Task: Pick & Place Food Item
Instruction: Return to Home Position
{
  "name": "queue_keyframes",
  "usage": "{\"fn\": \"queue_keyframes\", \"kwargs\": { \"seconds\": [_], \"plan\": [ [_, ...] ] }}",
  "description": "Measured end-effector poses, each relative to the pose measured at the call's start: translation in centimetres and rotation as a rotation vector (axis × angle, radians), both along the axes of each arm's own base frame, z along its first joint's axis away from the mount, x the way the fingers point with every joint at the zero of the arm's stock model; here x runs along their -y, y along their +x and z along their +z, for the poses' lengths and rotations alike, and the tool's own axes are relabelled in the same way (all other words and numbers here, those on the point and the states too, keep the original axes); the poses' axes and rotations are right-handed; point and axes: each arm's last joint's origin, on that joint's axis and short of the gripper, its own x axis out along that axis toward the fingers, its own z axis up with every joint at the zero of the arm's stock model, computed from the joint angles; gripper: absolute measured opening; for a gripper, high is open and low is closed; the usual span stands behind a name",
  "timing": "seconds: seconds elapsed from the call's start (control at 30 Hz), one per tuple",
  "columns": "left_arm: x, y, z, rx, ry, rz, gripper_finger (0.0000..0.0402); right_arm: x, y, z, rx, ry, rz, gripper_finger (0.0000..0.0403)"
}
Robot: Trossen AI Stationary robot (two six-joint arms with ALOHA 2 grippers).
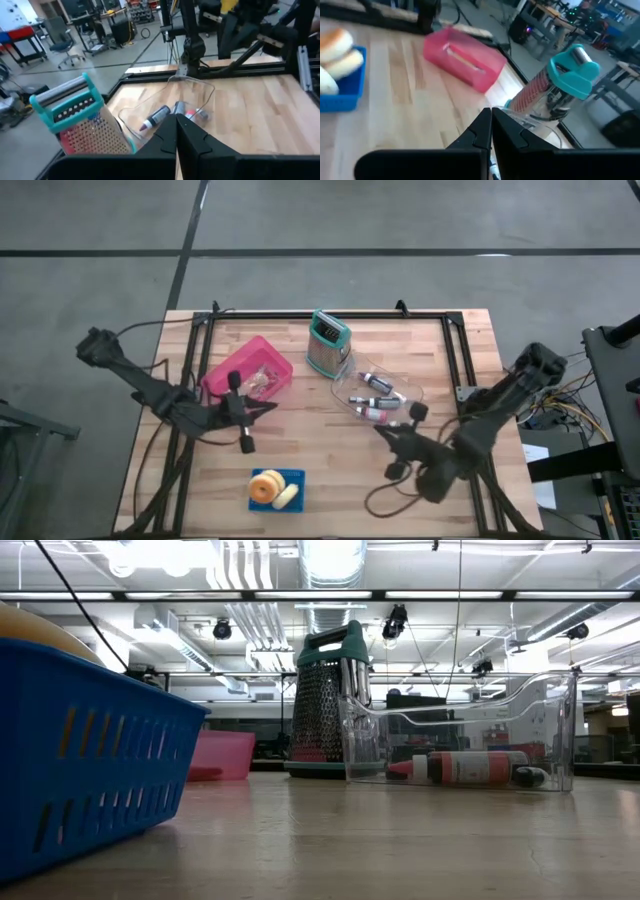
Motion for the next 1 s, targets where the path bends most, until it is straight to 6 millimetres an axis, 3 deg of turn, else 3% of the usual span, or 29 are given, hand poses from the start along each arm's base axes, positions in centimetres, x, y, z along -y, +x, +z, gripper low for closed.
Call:
{"fn": "queue_keyframes", "kwargs": {
  "seconds": [0.23, 0.37, 0.6, 0.73, 1.0],
  "plan": [
    [-0.9, -2.5, -2.5, 0.05, -0.023, 0.059, 0.0004, -0.1, -5.2, 1.2, 0.165, 0.071, 0.05, 0.0008],
    [-1.4, -3.3, -4.1, 0.133, -0.043, 0.054, 0.0007, 0.5, -7.2, 1.1, 0.231, 0.082, 0.062, 0.0008],
    [-2.3, -4.5, -6.4, 0.221, -0.005, 0.031, 0.0009, 2.4, -8.2, 0.3, 0.267, -0.012, 0.009, 0.0008],
    [-2.3, -4.8, -7.4, 0.23, 0.01, -0.069, 0.0009, 3.9, -8.3, -0.7, 0.178, 0.05, 0.055, 0.0008],
    [-2.6, -4.7, -7.2, 0.234, 0.098, -0.062, 0.0009, 7.6, -7.4, -2.7, 0.132, 0.114, 0.055, 0.0008]
  ]
}}
